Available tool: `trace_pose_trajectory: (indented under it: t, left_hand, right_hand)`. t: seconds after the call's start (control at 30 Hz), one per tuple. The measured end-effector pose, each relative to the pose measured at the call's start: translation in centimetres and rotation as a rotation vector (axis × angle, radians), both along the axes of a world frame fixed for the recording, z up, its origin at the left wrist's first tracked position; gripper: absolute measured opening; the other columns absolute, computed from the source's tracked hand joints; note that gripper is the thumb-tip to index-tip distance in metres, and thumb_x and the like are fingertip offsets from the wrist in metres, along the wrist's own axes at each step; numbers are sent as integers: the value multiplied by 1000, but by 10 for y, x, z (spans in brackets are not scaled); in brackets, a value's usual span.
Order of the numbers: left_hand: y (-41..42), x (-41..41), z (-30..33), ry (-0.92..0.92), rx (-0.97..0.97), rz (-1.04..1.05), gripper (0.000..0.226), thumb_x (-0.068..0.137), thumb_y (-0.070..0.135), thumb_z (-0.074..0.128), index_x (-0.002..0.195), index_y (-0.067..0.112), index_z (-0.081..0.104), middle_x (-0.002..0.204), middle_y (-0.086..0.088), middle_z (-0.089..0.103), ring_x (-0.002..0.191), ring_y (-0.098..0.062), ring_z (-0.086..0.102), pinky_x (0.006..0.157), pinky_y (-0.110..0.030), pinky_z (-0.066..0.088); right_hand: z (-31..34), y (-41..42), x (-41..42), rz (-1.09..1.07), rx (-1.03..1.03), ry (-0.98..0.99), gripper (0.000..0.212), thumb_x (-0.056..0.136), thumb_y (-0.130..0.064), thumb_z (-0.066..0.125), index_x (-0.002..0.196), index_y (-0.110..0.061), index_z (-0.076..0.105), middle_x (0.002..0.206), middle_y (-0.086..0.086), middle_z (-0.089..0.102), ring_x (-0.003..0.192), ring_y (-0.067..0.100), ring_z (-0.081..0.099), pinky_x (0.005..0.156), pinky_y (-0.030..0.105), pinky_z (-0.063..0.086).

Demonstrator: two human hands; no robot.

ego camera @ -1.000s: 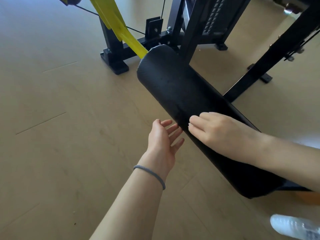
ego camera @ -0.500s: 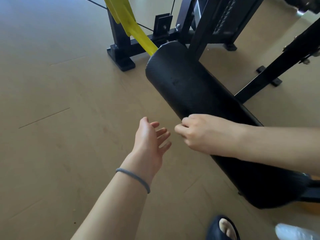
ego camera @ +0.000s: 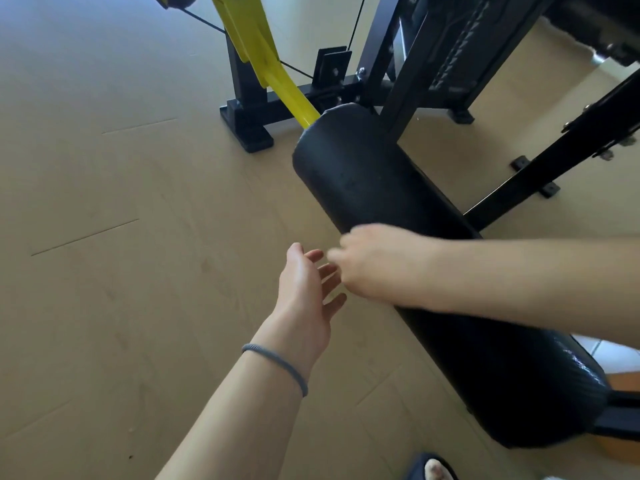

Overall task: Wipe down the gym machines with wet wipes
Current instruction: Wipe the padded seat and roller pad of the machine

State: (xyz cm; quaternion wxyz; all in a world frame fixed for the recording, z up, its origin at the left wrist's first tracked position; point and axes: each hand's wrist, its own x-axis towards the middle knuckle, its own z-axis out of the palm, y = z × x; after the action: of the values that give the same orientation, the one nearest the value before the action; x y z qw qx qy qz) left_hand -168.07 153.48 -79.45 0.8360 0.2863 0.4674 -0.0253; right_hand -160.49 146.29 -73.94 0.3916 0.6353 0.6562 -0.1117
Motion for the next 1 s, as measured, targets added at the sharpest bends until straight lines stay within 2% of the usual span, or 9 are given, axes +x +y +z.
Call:
trace_pose_trajectory:
  t: [0.13, 0.27, 0.4, 0.5, 0.57, 0.67, 0.8, 0.9, 1.0]
  left_hand:
    - [-1, 2, -1, 14, -6, 24, 46, 105, 47, 31, 117, 17, 64, 118, -11, 70, 107, -23, 69, 99, -47, 53]
    - [-5, 4, 2, 9, 41, -14, 40, 106, 45, 36, 117, 20, 65, 115, -7, 70, 106, -20, 69, 98, -44, 55]
    - [-14, 9, 12, -33, 54, -66, 35, 106, 44, 40, 129, 24, 57, 119, -3, 68, 111, -18, 67, 103, -44, 53]
    - [-21, 12, 21, -85, 61, -109, 30, 106, 44, 38, 126, 30, 54, 123, 0, 66, 115, -16, 64, 106, -44, 50]
    - [-22, 14, 22, -99, 78, -117, 26, 107, 45, 36, 119, 32, 55, 125, 1, 65, 116, -15, 63, 106, -44, 50]
    - [-24, 14, 20, -91, 97, -114, 33, 106, 46, 38, 129, 32, 56, 126, 1, 66, 115, -14, 64, 104, -43, 52]
    - [-23, 15, 18, -95, 101, -93, 38, 106, 46, 38, 137, 33, 56, 123, 0, 68, 113, -15, 66, 102, -44, 53]
    - [-21, 16, 15, -86, 96, -95, 38, 106, 46, 38, 135, 32, 58, 123, -2, 68, 112, -17, 66, 101, -44, 54]
    - [-19, 18, 14, -96, 109, -93, 37, 105, 46, 38, 132, 31, 59, 122, -3, 68, 110, -17, 67, 100, -43, 54]
  right_hand:
    - [6, 19, 18, 24, -7, -15, 20, 99, -12, 53, 112, -8, 68, 109, 9, 61, 94, 27, 64, 83, 41, 56]
    - [21, 68, 91, -98, 440, -119, 19, 98, -4, 49, 111, -6, 64, 108, 9, 60, 89, 26, 62, 71, 35, 48]
    - [29, 13, 90, -206, 836, 9, 14, 100, -15, 57, 103, -6, 67, 104, 11, 59, 85, 26, 60, 74, 35, 48]
    - [27, -50, 45, -188, 793, 118, 13, 101, -12, 58, 95, -6, 68, 92, 7, 59, 73, 17, 51, 70, 20, 38]
    - [23, -59, 45, -98, 722, 107, 18, 103, -11, 54, 94, -7, 68, 90, 6, 58, 73, 17, 49, 70, 26, 44]
    - [15, -13, 72, 66, 737, -25, 13, 99, -8, 59, 88, -9, 67, 88, 7, 57, 72, 20, 52, 67, 30, 46]
    - [7, 53, 89, -99, 748, -63, 13, 89, 3, 67, 98, -5, 67, 104, 14, 60, 71, 23, 62, 72, 35, 58]
    - [7, 24, 68, -87, 670, -50, 17, 85, 10, 58, 96, -2, 64, 105, 18, 58, 78, 31, 62, 70, 40, 52]
    - [13, -28, 43, -88, 604, 112, 14, 78, 8, 65, 80, -6, 61, 85, 13, 55, 61, 24, 48, 58, 35, 42]
